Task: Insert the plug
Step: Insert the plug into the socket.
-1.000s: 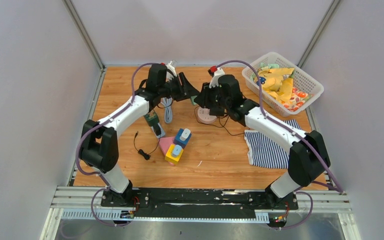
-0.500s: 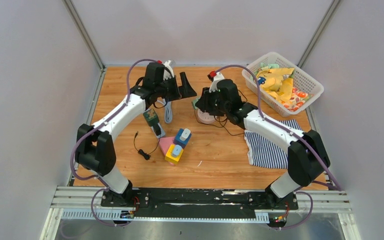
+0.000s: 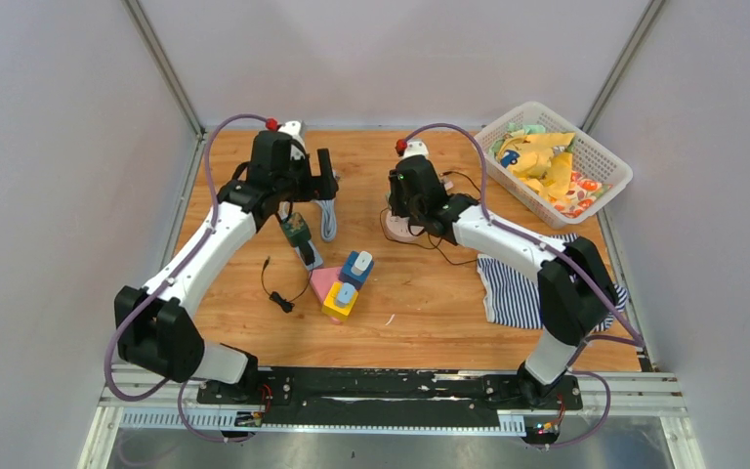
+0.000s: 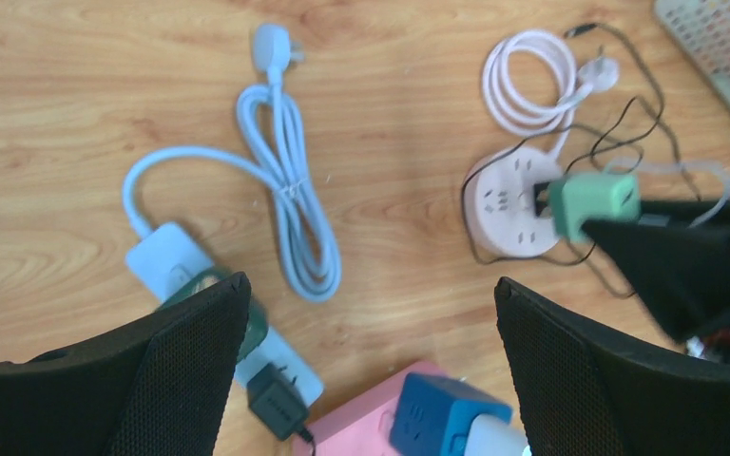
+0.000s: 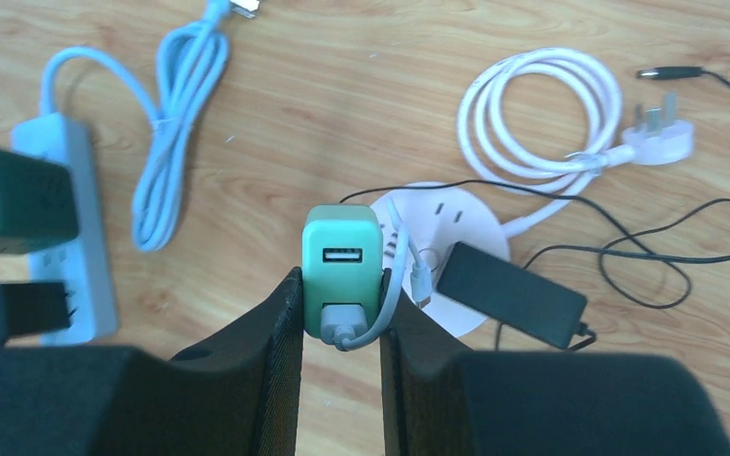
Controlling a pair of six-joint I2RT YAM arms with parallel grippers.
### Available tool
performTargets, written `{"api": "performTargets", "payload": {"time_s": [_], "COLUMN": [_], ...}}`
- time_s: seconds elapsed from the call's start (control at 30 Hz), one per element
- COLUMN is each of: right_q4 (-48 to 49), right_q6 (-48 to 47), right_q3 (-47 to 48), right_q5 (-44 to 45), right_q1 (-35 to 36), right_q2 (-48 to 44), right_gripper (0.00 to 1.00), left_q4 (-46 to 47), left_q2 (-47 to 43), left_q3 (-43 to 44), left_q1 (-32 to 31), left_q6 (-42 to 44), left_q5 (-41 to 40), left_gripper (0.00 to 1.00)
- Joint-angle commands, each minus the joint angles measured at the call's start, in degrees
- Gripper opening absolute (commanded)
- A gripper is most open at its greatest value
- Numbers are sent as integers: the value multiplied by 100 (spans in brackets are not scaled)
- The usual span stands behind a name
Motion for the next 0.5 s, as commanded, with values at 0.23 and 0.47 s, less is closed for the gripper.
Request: {"api": "performTargets", "payload": {"time_s": [0.23,0.47], "right_q4": [-927,-1100], "right_q6": [647,896], "right_q3": [995,1145], "right_q5": [1705,1985], "right_q1": [255,396], "right_q2": [1052,1409], "right_gripper": [0,0], "left_q4": [-172,-413], "left_q2": [-798,-1072], "left_q3": [-1368,-1555], "left_q1": [59,59], "left_q6": [762,1085], "left_q5": [692,494], "left_gripper": [100,100]}}
